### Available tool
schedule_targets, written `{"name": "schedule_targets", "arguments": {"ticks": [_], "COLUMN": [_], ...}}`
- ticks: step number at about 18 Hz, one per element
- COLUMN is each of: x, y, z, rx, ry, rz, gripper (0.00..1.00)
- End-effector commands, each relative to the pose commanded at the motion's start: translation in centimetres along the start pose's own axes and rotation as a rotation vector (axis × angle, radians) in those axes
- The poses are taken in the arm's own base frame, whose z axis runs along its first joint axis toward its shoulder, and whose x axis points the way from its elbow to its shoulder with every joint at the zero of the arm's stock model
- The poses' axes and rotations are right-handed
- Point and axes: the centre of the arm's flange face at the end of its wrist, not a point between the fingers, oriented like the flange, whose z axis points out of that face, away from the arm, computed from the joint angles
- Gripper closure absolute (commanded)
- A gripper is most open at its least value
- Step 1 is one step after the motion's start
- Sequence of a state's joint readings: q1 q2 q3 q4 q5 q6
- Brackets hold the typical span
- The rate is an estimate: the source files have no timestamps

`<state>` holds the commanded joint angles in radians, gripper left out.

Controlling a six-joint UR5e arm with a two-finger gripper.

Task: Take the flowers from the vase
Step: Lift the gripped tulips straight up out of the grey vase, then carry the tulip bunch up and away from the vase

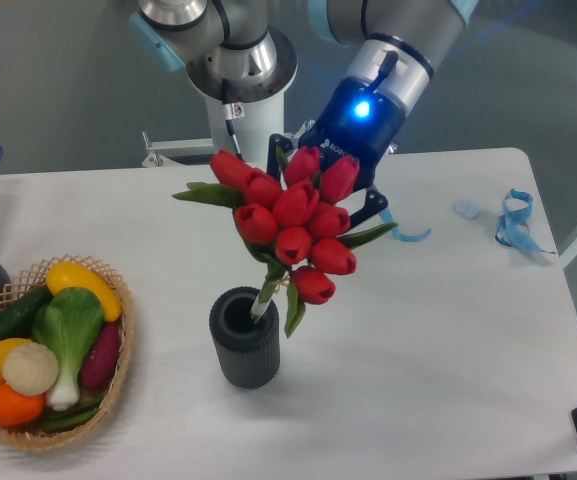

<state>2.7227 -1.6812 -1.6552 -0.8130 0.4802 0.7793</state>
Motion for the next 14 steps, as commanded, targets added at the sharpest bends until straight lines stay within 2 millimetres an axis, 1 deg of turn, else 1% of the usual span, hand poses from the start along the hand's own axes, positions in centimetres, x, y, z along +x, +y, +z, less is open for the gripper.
{"name": "schedule_targets", "arguments": {"ticks": [3,5,6,7,8,9,11,13,14], "x": [-1.0,-1.8,-3.1,-5.2,-6.7,-7.4,-10.7,-12.8,-13.4], "y": [-0.1,0.1,0.0,0.9,1.4,1.2,2.6,3.9,4.8], "z": [-1.3,-1.6,-2.8,-2.9,-2.7,-3.2,-4.0,-4.7,-5.0], "rx": [0.019,0.018,0.023,0.017,0.012,0.013,0.008,0.001,-0.006], "ry": [-0.012,-0.030,-0.059,-0.069,-0.074,-0.085,-0.110,-0.126,-0.135], "rz": [-0.006,0.019,0.049,0.063,0.080,0.105,0.123,0.140,0.141], "gripper": [0.64,0.64,0.64,0.64,0.64,0.64,0.64,0.64,0.64]}}
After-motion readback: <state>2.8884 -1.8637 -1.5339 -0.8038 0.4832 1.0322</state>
